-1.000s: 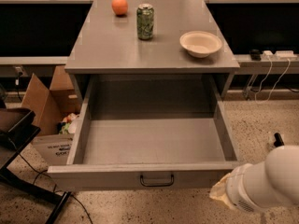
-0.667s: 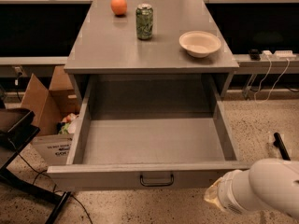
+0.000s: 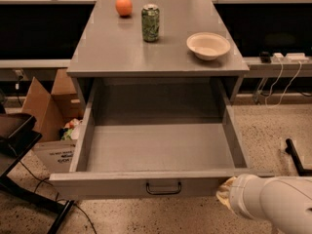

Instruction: Close top drawer

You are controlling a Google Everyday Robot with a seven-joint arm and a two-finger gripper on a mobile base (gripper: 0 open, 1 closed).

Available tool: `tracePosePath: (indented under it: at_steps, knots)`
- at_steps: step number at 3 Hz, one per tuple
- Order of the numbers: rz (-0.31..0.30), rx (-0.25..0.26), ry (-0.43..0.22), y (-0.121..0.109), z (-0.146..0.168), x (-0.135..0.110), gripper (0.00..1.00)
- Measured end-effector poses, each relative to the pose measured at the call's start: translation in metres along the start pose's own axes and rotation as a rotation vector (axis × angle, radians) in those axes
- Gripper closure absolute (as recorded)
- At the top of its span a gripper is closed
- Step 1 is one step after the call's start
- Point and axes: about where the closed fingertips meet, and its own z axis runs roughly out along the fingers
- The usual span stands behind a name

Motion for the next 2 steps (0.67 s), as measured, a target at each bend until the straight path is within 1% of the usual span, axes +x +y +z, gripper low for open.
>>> tracePosePath:
  at_steps: [1, 2]
  knots:
    - [-0.011, 0.08, -0.058, -0.013, -0.005, -0.012, 1.0]
    - [0.01, 0.104, -0.151, -0.024, 0.008, -0.031, 1.0]
